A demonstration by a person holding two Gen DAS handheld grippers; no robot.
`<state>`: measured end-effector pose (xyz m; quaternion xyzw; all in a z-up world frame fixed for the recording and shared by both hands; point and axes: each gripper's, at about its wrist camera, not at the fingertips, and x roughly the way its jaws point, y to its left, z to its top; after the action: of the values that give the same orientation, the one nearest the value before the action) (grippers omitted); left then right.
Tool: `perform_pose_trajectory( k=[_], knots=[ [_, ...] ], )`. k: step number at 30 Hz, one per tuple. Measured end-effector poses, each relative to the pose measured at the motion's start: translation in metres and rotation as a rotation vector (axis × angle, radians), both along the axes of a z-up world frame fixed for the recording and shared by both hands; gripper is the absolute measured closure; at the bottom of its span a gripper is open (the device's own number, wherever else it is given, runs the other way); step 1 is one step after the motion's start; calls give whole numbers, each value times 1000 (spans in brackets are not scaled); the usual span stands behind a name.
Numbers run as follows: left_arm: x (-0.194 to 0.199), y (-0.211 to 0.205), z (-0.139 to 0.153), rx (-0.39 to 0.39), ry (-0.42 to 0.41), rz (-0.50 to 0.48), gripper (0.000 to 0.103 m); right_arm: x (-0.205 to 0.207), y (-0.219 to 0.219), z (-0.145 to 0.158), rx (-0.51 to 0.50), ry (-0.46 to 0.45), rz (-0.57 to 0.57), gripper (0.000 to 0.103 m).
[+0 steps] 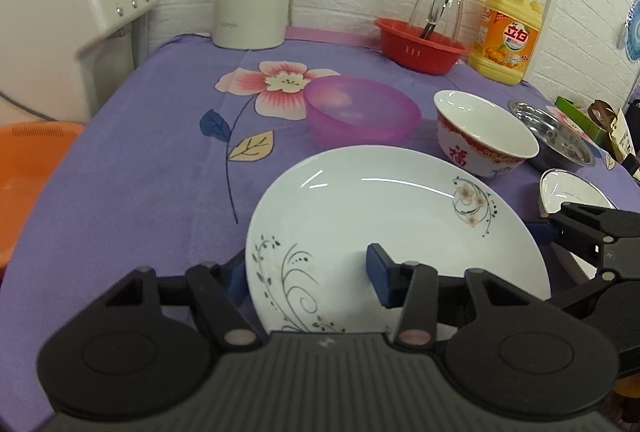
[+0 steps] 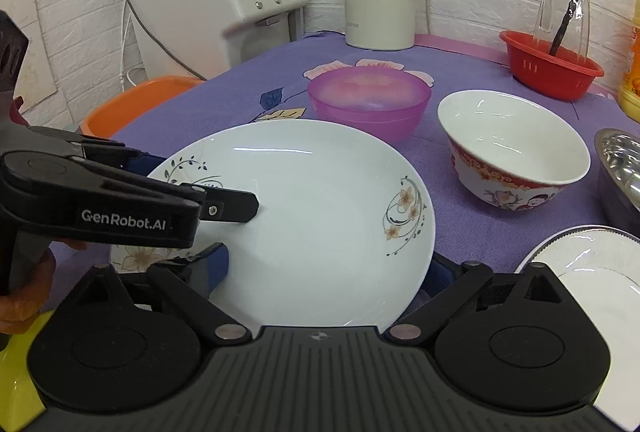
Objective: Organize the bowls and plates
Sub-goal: 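Lift the floral plate and lower it onto the yellow plate, release, then move the left tool to the blue-rimmed white plate and grasp its rim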
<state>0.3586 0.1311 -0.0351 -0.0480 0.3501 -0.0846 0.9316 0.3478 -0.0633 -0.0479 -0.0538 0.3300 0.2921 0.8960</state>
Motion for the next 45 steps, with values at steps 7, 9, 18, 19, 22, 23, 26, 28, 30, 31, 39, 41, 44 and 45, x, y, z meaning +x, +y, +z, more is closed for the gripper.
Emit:
perform_pose_trajectory(
  k=[7,9,18,19,22,23,26,28,30,31,39,41,44,45],
  knots=[
    [-16,6,37,-54,-70,41,62,-15,-2,30,55,-60,-21,0],
    [-28,4,53,-52,-87,38,62,-23,-3,46,62,-93,-28,0],
    [-90,-8,69,9,-83,53,62,-71,-12,60,119,-40,-33,0],
    [-101,-9,66,5,-74,53,62,-81,-13,58,123,-28,-32,0],
    [-129,-12,50,-24,-33,58,62,-110,-18,50,129,6,-41,0],
    [-136,-14,45,-33,-21,58,62,-117,-19,46,129,17,-45,0],
    [-156,-20,32,-32,-7,65,63,-140,-22,33,128,47,-66,0],
    [-165,-23,24,-21,-4,67,63,-150,-23,25,132,66,-75,0],
    [-169,-21,18,-43,4,65,63,-158,-22,20,125,53,-77,0],
    [-171,-21,15,-51,3,66,63,-161,-21,19,115,40,-82,0],
    [-182,-16,17,-89,-84,100,20,-162,-31,13,130,3,-121,0],
    [-185,-17,26,-63,-137,120,20,-163,-43,19,163,-37,-163,0],
    [-181,-18,37,-39,-156,117,20,-158,-69,28,223,-69,-230,0],
    [-178,-19,39,-37,-154,114,20,-155,-79,29,244,-72,-255,0]
  ],
)
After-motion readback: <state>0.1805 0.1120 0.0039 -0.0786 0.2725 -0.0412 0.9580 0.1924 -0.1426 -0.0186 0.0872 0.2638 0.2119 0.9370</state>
